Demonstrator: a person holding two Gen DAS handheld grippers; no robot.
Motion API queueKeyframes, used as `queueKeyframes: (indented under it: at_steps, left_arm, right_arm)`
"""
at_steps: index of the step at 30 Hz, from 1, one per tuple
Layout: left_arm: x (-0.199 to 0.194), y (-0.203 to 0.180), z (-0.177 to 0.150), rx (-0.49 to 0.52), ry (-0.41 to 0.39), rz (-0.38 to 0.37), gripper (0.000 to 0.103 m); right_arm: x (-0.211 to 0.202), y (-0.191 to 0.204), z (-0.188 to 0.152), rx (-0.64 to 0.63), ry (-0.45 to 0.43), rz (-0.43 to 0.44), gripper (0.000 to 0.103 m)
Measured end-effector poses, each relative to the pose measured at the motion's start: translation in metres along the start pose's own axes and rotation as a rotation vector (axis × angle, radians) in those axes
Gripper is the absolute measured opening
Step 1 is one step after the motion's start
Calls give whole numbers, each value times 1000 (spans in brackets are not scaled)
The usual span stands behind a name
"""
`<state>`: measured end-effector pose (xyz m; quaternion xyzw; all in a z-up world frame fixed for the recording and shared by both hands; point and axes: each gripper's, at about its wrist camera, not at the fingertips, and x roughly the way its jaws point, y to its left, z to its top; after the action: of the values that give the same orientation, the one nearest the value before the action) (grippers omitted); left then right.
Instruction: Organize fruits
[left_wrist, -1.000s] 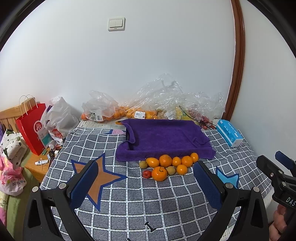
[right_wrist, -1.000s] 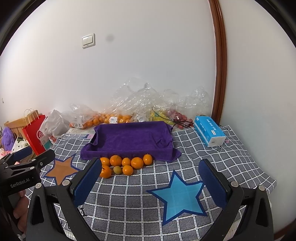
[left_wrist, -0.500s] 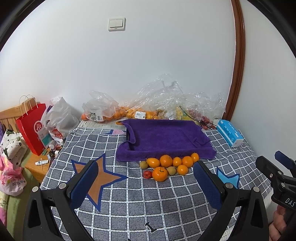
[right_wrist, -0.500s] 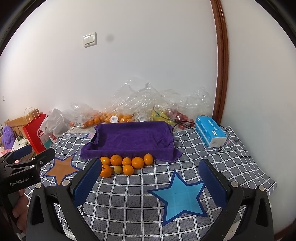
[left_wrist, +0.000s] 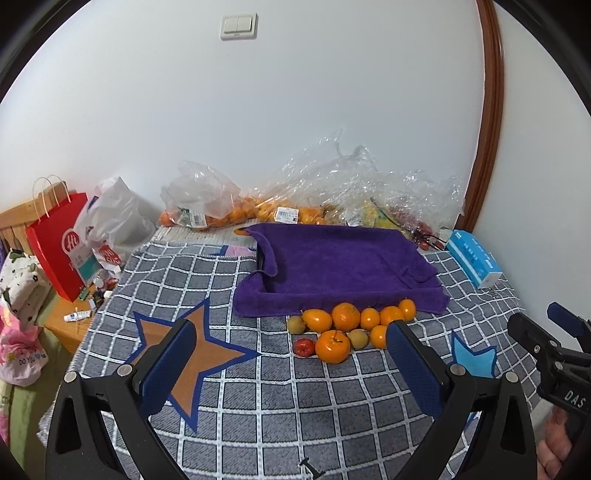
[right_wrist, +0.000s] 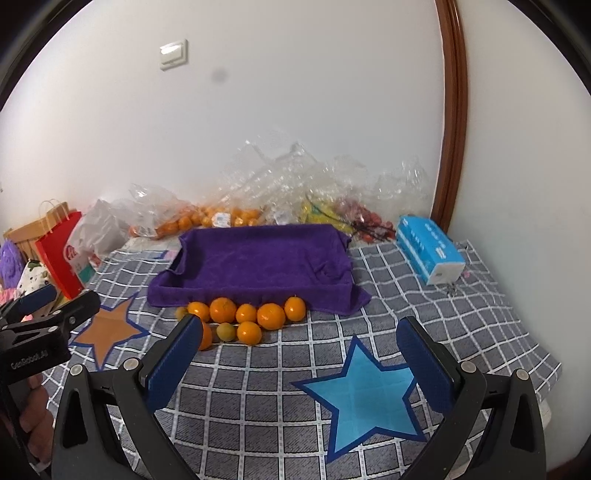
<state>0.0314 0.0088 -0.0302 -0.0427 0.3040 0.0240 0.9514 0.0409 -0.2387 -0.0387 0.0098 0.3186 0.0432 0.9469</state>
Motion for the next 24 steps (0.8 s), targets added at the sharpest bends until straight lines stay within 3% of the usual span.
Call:
queueKeyframes:
  at_steps: [5, 14, 17, 21, 24]
  left_arm:
    - [31, 8, -6, -10, 49, 6, 103]
    - [75, 24, -14, -37, 104, -7, 101]
    - [85, 30, -13, -65, 90, 23, 100]
    - [102, 35, -10, -69, 130, -23, 100]
    - [111, 35, -8, -49, 145, -6, 100]
  right_arm:
    - [33, -5, -4, -2, 58, 2, 103]
    - [80, -9, -12, -3, 54, 60, 103]
    - [92, -10, -11, 6, 56, 44, 103]
    - [107, -13, -10, 15, 69, 41, 103]
    - [114, -16, -9, 25, 64, 50, 103]
